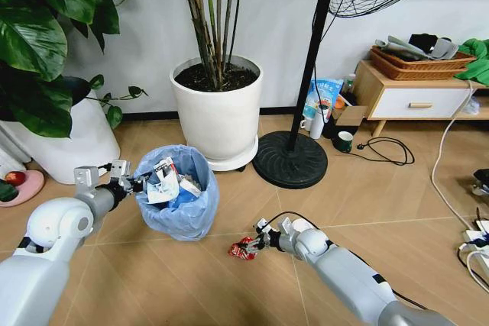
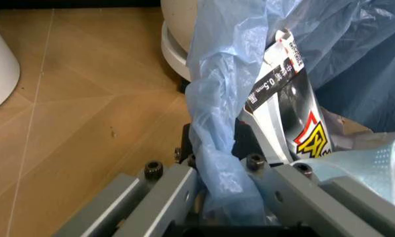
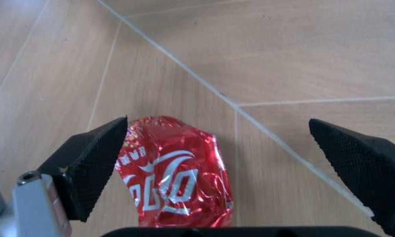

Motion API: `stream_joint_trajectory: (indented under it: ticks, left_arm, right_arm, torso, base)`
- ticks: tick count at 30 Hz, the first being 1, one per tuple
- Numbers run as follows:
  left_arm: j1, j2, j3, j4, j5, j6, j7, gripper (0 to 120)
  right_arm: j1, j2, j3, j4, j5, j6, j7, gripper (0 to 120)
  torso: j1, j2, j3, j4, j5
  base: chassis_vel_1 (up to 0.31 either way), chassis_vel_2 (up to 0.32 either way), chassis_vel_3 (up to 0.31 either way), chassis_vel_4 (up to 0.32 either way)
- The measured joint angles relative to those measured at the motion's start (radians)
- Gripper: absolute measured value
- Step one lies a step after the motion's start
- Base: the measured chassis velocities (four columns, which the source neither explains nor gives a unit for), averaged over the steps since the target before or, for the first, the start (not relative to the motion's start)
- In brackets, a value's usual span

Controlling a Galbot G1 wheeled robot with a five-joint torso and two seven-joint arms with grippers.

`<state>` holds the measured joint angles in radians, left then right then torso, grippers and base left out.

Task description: Pick up the trash bin and place the garbage on the floor into it.

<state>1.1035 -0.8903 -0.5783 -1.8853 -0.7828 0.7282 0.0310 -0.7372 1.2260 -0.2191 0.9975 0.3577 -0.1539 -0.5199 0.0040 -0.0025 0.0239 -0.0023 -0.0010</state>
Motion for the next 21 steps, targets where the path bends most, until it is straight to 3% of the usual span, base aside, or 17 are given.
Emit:
stream_joint_trajectory:
  ticks: [10,21]
  left_arm:
    - [-0.01,0.001,0.002,0.009,0.001,-0.003,0.007,0]
    - [-0.016,0.005,0.003,0.012,0.001,-0.004,0.011,0]
  right_arm:
    - [0.009,0.036,-0.004,-0.054,-0.042,0.012,-0.004,100]
    - [0.014,0.057,0.001,-0.1,-0.085,0.033,-0.005,86]
  torso:
    - [0.0,0.0,0.0,0.0001,0.0002]
    - [0.0,0.0,0.0,0.0001,0.0001]
  base:
    - [0.0,0.0,0.0,0.0]
    - [0.0,0.0,0.0,0.0]
